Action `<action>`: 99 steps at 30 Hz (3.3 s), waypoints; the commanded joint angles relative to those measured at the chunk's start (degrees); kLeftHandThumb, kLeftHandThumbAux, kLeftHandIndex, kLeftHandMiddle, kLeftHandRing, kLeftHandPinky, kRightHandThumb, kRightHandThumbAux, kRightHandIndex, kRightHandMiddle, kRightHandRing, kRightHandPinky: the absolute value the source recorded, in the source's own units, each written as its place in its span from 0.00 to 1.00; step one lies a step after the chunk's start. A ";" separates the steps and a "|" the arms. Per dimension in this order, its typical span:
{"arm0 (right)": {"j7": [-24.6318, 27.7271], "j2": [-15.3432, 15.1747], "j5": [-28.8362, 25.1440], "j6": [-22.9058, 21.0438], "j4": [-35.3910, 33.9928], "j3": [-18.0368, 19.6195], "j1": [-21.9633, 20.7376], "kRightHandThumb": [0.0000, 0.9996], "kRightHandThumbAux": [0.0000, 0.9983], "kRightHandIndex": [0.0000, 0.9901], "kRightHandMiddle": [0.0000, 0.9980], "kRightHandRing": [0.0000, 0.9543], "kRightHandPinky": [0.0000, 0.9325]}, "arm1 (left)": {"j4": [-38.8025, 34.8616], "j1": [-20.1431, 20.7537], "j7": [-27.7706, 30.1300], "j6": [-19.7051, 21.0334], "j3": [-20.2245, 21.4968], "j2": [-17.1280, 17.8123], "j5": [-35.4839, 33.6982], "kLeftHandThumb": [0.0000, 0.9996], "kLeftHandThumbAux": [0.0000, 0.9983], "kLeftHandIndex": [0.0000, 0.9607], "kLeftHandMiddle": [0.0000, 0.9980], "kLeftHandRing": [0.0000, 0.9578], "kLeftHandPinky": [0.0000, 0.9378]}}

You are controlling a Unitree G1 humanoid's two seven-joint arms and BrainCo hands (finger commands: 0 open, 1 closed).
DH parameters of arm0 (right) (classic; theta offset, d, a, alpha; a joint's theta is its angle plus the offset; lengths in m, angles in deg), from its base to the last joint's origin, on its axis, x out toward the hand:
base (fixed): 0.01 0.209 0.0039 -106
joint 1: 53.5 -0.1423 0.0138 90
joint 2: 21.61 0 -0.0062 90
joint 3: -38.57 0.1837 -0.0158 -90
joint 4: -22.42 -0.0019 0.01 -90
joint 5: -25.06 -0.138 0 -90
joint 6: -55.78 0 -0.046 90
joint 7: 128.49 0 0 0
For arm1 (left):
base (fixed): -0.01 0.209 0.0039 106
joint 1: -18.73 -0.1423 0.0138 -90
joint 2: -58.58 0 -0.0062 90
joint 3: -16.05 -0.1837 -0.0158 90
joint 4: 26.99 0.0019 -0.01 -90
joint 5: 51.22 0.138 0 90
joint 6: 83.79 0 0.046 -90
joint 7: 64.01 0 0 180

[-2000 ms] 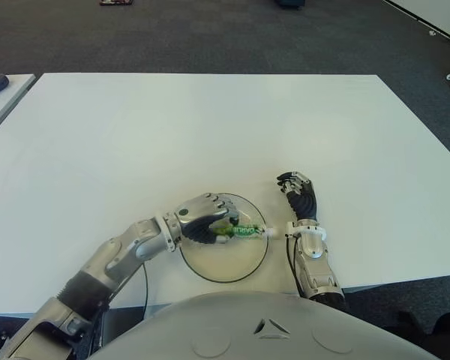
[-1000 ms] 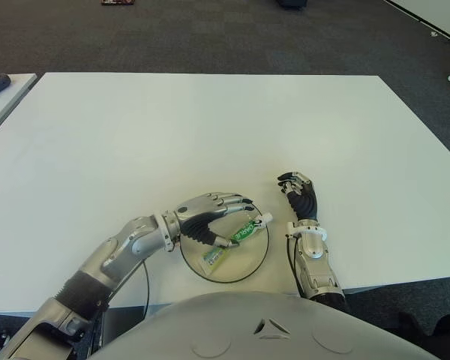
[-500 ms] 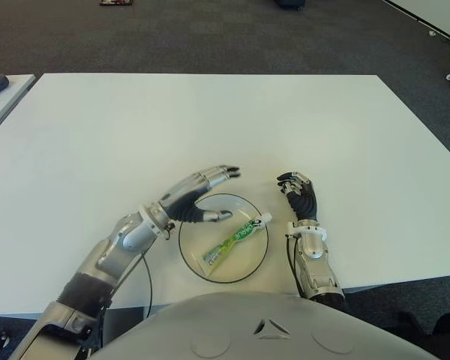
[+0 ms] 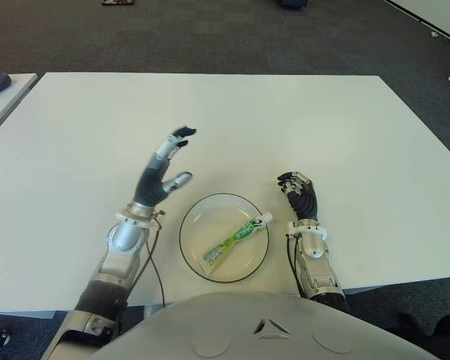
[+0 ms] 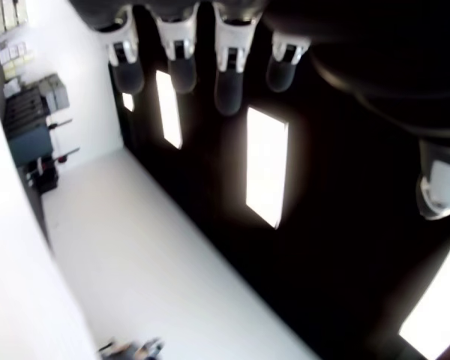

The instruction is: Put the toothpaste on the table into the plate.

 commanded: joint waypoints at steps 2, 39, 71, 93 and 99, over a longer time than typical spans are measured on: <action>0.51 0.07 0.18 -1.77 0.36 -0.20 0.48 0.71 0.73 0.43 0.46 0.47 0.49 | -0.68 -1.64 -3.54 3.68 4.69 -6.69 -3.79 0.20 0.48 0.20 0.24 0.24 0.31; 0.79 0.12 -0.65 -0.95 1.62 0.44 -0.72 0.71 0.73 0.43 0.47 0.48 0.50 | 16.57 2.43 -15.17 7.34 17.60 -13.09 9.52 0.70 0.72 0.45 0.64 0.66 0.69; 0.96 -0.09 -0.90 -1.58 1.84 0.91 -1.35 0.71 0.73 0.43 0.46 0.47 0.49 | 20.93 2.66 -12.83 20.03 13.20 -8.63 16.59 0.70 0.72 0.45 0.63 0.65 0.64; 0.71 0.08 -0.47 -1.55 1.43 0.95 -0.98 0.71 0.73 0.43 0.46 0.48 0.50 | 23.09 2.25 -10.91 22.32 9.09 -5.25 19.16 0.70 0.72 0.45 0.58 0.61 0.59; 0.71 0.07 -0.37 -1.63 1.29 0.88 -0.89 0.71 0.73 0.43 0.46 0.47 0.49 | 22.35 1.79 -10.03 22.63 8.70 -5.06 18.67 0.70 0.72 0.45 0.58 0.61 0.58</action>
